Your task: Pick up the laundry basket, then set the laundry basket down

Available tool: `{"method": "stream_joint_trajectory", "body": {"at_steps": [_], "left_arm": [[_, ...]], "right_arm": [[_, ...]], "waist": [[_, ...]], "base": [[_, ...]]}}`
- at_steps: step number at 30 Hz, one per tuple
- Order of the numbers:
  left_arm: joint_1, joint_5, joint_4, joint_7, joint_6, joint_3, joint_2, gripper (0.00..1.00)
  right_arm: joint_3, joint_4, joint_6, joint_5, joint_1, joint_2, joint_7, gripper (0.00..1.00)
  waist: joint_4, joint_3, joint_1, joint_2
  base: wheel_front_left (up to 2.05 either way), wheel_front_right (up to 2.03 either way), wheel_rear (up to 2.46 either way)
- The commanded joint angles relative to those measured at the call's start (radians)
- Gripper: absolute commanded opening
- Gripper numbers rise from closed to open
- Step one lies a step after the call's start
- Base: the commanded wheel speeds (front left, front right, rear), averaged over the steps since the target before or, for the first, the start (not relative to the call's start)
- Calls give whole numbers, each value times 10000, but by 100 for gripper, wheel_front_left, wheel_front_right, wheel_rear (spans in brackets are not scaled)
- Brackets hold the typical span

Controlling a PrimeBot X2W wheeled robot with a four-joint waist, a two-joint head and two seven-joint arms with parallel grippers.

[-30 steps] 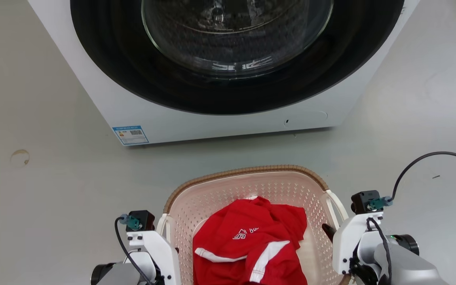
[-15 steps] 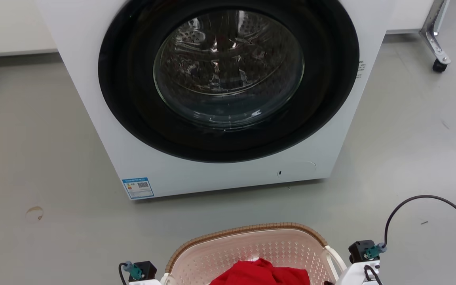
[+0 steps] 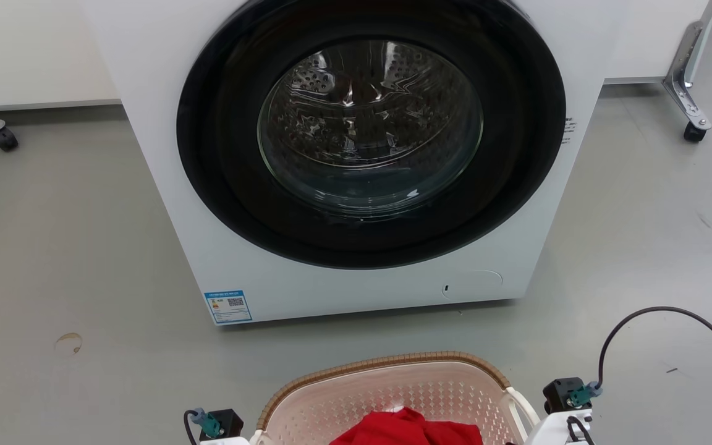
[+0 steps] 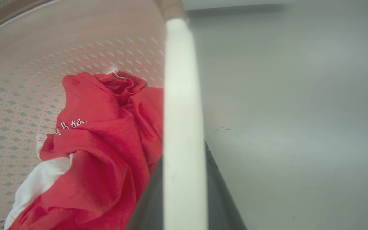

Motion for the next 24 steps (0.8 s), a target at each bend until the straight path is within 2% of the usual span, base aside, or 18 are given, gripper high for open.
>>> {"method": "stream_joint_trajectory", "body": {"at_steps": [1, 24], "left_arm": [[-180, 63, 345, -37, 248, 321, 1820, 0], [-350, -3, 345, 31, 451, 155, 1916, 0]], "right_arm": [[52, 787, -132, -70, -125, -1508, -126, 0], [21, 864, -132, 43, 115, -1508, -128, 0]], "waist": [[9, 4, 0, 0], [-71, 91, 0, 0]], "base": [[0, 0, 0], [0, 0, 0]]}}
